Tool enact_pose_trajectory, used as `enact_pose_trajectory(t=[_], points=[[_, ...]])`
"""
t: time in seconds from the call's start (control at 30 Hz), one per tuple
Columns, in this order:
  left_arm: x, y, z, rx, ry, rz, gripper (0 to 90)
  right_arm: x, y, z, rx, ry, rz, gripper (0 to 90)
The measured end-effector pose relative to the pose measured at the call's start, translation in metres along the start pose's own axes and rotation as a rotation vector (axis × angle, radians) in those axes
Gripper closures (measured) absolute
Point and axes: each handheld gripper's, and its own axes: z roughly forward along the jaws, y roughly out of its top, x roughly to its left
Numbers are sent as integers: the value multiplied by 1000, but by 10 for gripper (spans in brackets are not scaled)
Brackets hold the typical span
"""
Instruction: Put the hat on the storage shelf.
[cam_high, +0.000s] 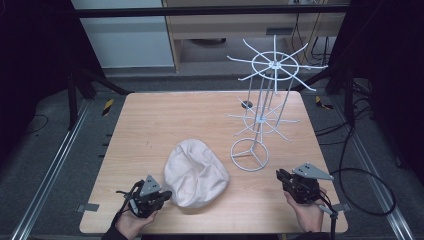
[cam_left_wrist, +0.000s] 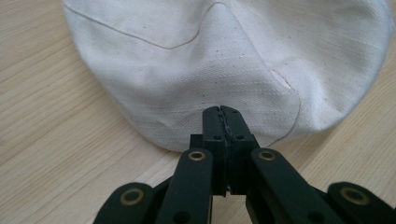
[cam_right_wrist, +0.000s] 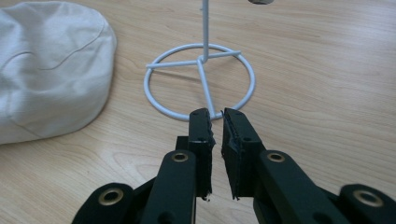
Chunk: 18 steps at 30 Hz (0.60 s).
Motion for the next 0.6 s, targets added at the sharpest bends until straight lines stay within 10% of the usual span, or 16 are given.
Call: enact_pose_trajectory(t=[0.37, 0.6], points=[[-20, 10, 8, -8, -30, 48, 886, 4, 0, 4, 12, 16, 0, 816], [9, 21, -20, -110, 41, -5, 871, -1, -1, 2, 4, 6, 15, 816]])
